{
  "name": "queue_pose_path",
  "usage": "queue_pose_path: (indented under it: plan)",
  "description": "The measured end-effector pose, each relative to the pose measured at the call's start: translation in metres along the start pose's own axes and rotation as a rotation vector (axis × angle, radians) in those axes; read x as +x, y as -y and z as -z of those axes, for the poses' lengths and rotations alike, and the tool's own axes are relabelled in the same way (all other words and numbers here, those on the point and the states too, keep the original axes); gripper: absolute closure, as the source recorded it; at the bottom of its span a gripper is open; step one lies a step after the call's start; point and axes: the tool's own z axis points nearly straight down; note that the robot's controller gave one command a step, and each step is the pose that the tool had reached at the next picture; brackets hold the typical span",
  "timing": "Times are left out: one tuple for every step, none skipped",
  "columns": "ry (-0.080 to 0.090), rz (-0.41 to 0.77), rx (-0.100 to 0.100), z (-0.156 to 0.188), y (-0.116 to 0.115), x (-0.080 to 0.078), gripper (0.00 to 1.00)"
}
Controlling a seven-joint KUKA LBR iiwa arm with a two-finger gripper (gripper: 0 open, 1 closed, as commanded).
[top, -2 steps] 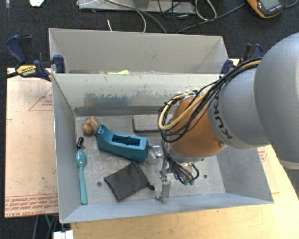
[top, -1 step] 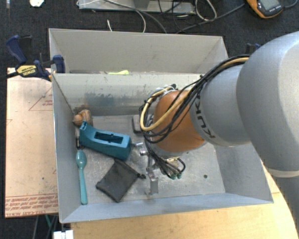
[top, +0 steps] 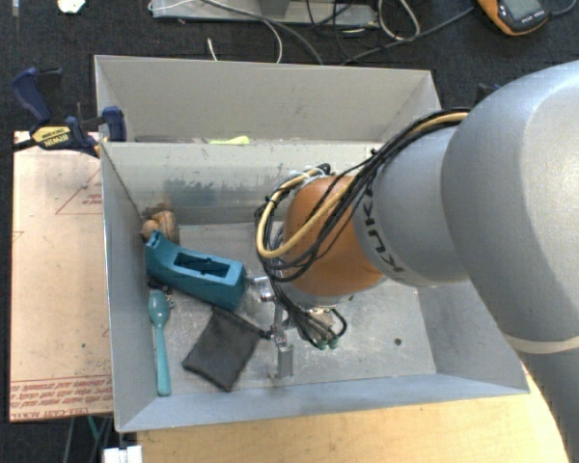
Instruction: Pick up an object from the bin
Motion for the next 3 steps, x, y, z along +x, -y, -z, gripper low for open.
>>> queue_pose_path:
  plan:
    - [-0.003, -0.029, 0.003, 0.001, -0.038, -0.027, 1.00]
    - [-0.003, -0.028, 0.004, 0.001, -0.038, -0.027, 1.00]
    - [-0.004, -0.023, 0.003, 0.041, -0.039, -0.031, 1.00]
